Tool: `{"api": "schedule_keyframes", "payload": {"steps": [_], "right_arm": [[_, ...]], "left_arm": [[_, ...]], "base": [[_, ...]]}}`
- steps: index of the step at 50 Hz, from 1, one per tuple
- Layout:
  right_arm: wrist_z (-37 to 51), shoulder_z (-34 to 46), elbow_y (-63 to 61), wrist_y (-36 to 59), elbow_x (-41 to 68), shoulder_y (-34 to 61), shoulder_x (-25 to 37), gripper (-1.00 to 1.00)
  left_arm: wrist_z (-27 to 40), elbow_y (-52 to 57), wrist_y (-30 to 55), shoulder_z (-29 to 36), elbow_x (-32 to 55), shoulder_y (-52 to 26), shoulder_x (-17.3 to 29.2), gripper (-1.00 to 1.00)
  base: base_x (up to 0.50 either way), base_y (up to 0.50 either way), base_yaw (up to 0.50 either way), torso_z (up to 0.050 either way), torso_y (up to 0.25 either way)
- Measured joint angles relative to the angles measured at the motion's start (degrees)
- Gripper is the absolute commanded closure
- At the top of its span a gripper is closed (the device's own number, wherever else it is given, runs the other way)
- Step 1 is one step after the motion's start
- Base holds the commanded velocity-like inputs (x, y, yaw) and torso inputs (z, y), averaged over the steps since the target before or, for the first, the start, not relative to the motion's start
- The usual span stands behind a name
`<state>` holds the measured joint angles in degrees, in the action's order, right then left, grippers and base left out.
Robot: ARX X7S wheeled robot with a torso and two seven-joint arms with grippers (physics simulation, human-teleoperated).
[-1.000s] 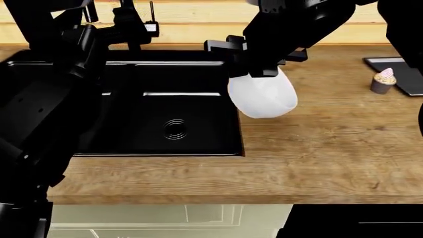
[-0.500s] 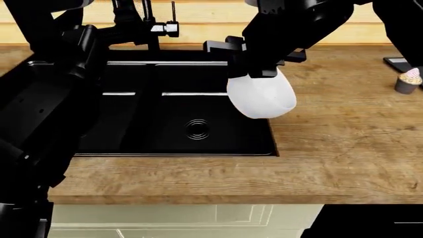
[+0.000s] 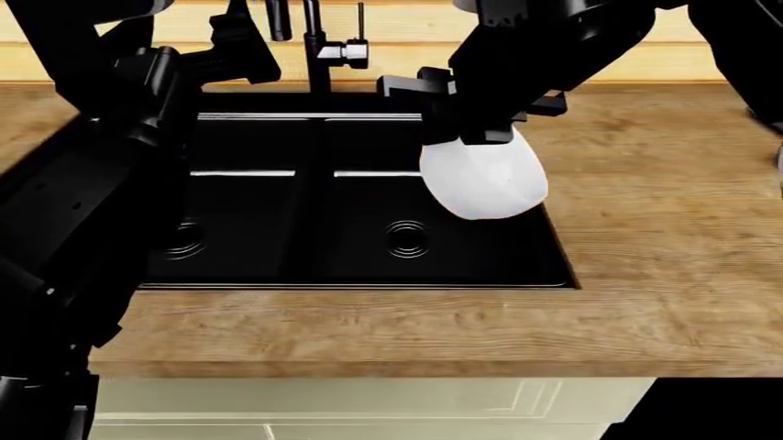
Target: Move the fresh-baked cupcake off the tray onto the counter, and place the bowl used for mixing into the sink.
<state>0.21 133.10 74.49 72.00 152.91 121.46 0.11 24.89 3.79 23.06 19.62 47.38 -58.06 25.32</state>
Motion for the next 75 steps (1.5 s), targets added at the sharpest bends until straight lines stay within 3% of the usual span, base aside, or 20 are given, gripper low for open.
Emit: {"api": "schedule_keyframes", "payload": {"steps": [75], "right_arm": [[-0.81, -1.3, 0.05, 0.17, -1.53, -0.72, -0.08, 1.0]], "left_arm": [[0.1, -0.14, -0.43, 0.37, 0.41, 0.1, 0.02, -1.0]], "base": [[0.0, 0.21, 0.0, 0.0, 0.0]]}}
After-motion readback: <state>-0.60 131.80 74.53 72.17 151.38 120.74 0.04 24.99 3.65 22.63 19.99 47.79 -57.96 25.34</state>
